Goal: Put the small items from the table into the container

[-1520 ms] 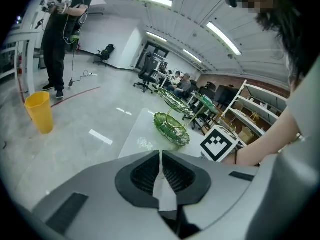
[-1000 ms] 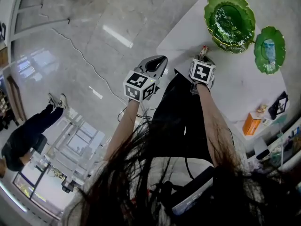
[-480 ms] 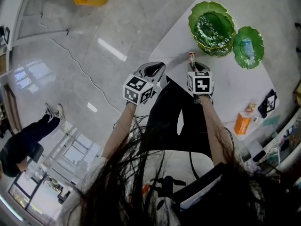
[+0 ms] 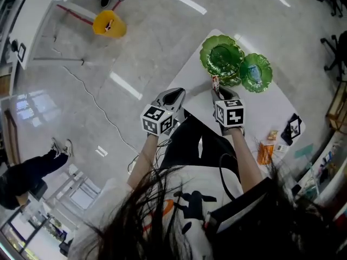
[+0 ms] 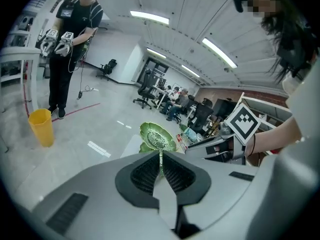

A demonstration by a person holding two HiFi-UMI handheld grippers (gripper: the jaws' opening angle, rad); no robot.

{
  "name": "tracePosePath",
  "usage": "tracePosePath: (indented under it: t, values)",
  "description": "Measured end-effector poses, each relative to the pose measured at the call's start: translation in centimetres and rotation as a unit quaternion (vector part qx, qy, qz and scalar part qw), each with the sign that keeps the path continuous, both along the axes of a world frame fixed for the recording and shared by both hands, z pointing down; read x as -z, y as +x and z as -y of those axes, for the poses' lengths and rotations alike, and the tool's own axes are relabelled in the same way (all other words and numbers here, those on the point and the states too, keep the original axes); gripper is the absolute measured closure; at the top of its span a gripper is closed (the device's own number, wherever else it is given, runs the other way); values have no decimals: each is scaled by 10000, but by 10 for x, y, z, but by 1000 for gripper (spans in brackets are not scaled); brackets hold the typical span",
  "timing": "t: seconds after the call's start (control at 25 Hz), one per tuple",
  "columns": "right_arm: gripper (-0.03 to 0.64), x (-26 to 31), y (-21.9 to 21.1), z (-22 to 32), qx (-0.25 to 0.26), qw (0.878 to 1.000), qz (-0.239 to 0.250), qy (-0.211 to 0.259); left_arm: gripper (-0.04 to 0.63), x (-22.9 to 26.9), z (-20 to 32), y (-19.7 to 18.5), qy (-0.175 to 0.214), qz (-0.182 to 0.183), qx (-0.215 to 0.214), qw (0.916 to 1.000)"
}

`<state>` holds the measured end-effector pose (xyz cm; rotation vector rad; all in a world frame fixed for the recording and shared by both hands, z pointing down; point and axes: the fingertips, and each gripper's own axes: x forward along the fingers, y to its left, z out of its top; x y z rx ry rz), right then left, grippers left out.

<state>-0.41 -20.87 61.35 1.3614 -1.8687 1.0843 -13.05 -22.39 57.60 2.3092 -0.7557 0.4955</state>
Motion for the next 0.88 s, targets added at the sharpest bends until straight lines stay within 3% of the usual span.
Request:
tracePosePath:
  t: [0.32, 0.6, 0.76, 0.88]
  values:
    - [503, 49, 38, 66, -130, 9978, -307, 577, 584, 20, 3, 1, 53, 31, -113, 9999]
    - [503, 41, 57, 128, 294, 9965, -673, 390, 584, 27, 11, -12, 35, 103, 31, 9999]
    - [502, 22, 56, 150, 940, 9911, -941, 45, 584, 26, 15, -18, 36, 134, 140, 9998]
    - [502, 7, 53, 154, 1795, 9745, -1326, -220, 584, 27, 14, -19, 29, 122, 236, 9996]
